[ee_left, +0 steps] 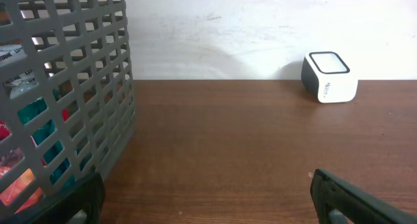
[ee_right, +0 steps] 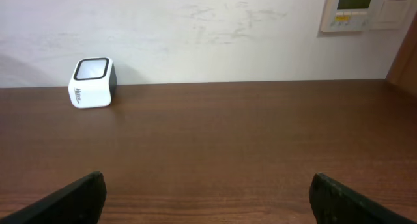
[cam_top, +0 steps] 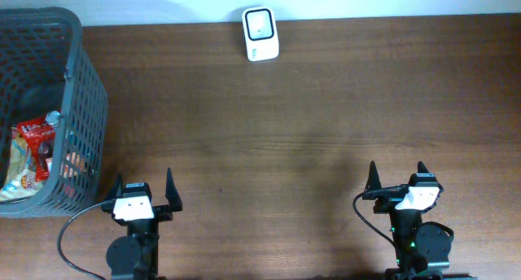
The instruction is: Scan the item barcode
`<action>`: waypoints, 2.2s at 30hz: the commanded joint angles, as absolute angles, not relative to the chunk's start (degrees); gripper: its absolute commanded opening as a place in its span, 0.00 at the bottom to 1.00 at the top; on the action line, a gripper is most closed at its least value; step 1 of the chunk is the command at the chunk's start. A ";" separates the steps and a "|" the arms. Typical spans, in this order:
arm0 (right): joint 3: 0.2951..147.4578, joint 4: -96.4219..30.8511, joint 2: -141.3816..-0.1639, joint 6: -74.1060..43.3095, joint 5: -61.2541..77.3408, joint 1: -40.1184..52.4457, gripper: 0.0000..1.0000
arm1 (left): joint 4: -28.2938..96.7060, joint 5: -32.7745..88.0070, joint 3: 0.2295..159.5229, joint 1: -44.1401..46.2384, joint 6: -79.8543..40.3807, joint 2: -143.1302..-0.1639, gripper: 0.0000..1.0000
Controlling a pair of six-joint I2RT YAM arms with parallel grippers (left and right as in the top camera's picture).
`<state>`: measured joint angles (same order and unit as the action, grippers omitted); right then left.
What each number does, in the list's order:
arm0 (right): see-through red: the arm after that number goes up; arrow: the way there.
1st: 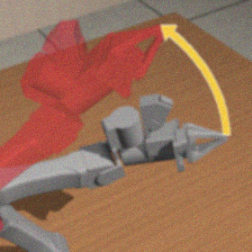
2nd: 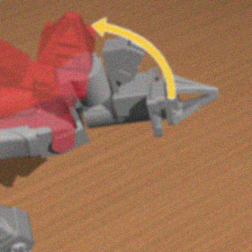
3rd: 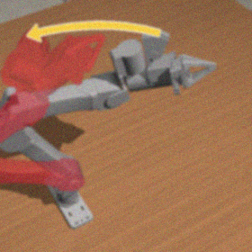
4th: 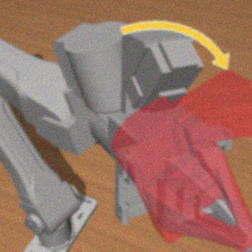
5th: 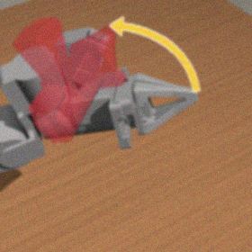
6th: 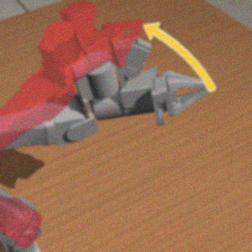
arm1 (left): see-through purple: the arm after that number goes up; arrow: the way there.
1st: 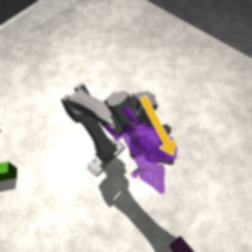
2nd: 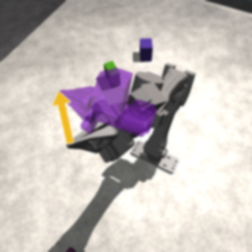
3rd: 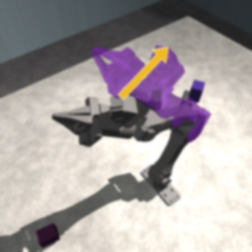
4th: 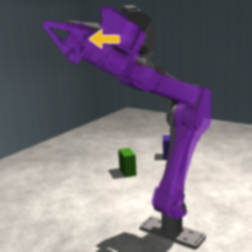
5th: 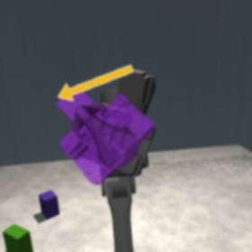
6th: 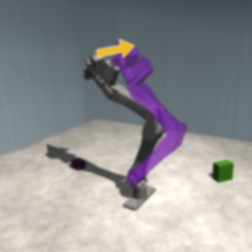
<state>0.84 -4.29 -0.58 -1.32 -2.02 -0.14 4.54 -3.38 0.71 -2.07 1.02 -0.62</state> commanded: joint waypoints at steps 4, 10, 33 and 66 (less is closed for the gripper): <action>0.32 -4.49 -0.21 -1.54 -1.93 -0.38 0.99 | 4.78 -2.76 0.58 -2.04 0.45 -0.34 0.99; 0.32 -4.49 -0.21 -1.54 -1.93 -0.40 0.98 | 3.79 -2.57 0.58 -2.04 0.43 -0.34 0.99; 0.32 -4.49 -0.21 -1.54 -1.93 -0.38 0.99 | 53.08 28.75 91.05 -2.04 1.32 -63.53 0.99; 0.32 -4.49 -0.21 -1.54 -1.93 -0.40 0.98 | 86.70 4.71 126.78 -29.41 -3.01 -123.00 0.76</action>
<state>0.84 -4.32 -0.58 -1.32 -2.02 -0.14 85.10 5.43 126.69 -30.22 -3.70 -122.23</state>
